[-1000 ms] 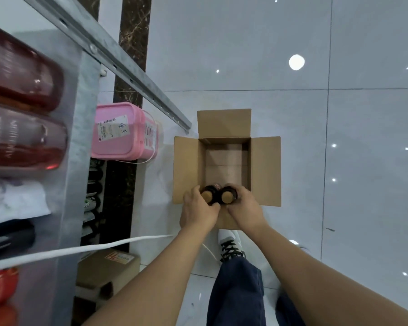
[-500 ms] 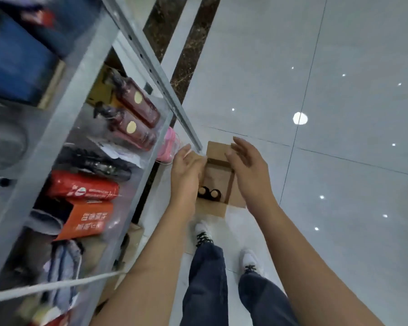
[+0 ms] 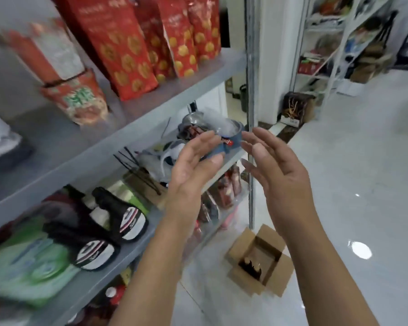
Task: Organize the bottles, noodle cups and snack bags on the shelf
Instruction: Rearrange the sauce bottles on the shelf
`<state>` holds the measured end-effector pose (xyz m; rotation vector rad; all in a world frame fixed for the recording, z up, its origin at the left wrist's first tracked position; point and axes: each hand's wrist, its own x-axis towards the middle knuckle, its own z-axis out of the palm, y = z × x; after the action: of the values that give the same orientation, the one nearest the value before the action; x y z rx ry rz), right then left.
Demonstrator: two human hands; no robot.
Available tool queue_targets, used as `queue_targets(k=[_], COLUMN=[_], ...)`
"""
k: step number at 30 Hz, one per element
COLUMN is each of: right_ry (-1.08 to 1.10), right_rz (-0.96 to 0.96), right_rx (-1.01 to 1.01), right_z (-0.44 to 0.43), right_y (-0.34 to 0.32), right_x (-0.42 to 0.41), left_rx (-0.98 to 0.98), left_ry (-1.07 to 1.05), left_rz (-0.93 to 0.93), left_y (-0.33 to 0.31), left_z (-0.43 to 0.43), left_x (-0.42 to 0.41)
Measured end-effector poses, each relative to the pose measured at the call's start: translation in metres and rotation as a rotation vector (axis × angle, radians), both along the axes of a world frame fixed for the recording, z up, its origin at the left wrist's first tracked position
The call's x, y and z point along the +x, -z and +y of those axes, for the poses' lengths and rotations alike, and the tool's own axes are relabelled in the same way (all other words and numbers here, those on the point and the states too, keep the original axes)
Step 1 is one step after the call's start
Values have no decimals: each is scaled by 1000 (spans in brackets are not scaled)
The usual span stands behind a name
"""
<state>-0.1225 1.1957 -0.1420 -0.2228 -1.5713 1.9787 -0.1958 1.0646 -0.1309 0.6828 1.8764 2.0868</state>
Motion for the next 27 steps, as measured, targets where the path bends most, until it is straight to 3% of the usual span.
queue_targets(k=[15, 20, 27], right_ry=[-572, -806, -1097], right_rz=[272, 337, 363], right_rx=[175, 168, 114], right_z=[-392, -526, -658], right_y=[-112, -128, -131], right_x=[41, 68, 96], left_rx=[-25, -53, -134], left_ry=[-627, -903, -1179], left_rz=[362, 392, 410], left_y=[-109, -121, -127], left_z=[-413, -544, -661], left_x=[130, 195, 266])
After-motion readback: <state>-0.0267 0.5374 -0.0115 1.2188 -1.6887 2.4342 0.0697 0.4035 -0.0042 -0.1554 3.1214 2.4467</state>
